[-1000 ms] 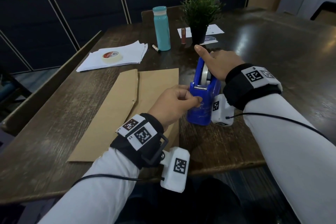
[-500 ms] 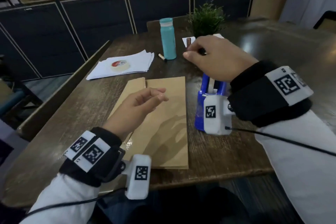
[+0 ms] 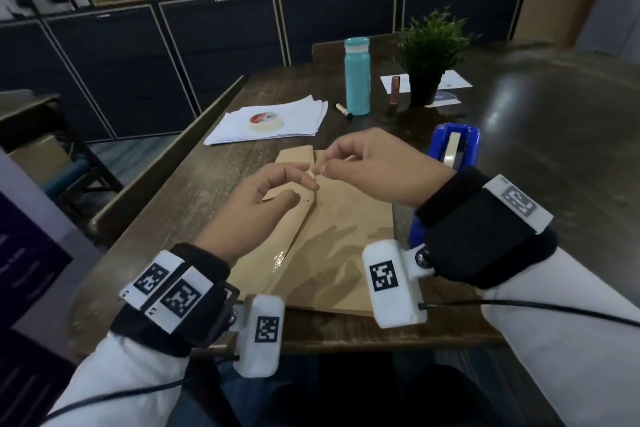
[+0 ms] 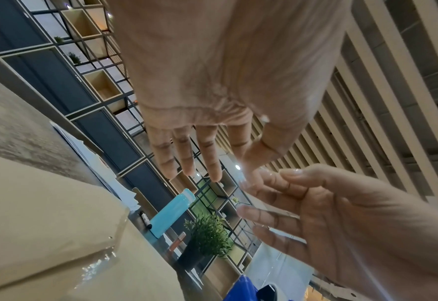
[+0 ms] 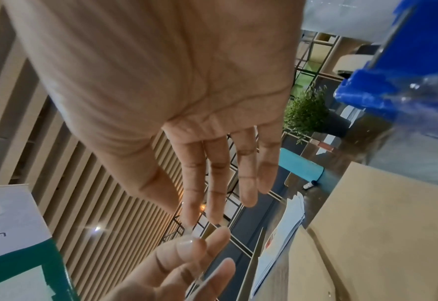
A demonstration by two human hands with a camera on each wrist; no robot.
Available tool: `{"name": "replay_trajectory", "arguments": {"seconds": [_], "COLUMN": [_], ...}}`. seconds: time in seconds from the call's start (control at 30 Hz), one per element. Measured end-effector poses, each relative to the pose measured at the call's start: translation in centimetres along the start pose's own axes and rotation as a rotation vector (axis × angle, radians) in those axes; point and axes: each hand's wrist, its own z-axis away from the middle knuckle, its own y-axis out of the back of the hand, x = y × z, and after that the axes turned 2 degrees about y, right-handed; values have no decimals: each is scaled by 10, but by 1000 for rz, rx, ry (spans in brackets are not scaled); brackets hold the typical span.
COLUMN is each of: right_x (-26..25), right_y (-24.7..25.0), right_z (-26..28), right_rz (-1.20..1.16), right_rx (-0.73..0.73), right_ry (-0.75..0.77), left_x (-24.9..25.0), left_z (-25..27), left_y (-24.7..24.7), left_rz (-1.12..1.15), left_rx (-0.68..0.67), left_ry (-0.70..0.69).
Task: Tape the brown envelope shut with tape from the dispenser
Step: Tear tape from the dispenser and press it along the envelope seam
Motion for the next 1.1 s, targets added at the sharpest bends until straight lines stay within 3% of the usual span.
{"name": "replay_trajectory", "arguments": {"seconds": [0.17,0.37,0.57,0.83,0.93,1.03,1.1], "right_x": [-4,-9,-8,-14,-17,-13,-2], "right_y": [-14,-30,-40,-48,-51,-51,-52], "right_z": [-5,-12,-17,-18,-17,-20,-24], "right_rz": [-37,78,64,108,110,28,-47], "right_rx": [81,127,57,113,197,219,119], "right_ry": [56,108,73,146,212,158,55], "left_x": [-7,-11,-14,-18,-24,-33,-41], "left_z": [5,11,15,17,17,20,24], "left_y": [11,20,26,30,37,50,58], "left_rz": [-36,-49,-76,-51,-109,-250,-406], "left_rx": [5,23,31,48,56,-51,-174], "left_ry": [7,12,-9,42,110,198,266]}}
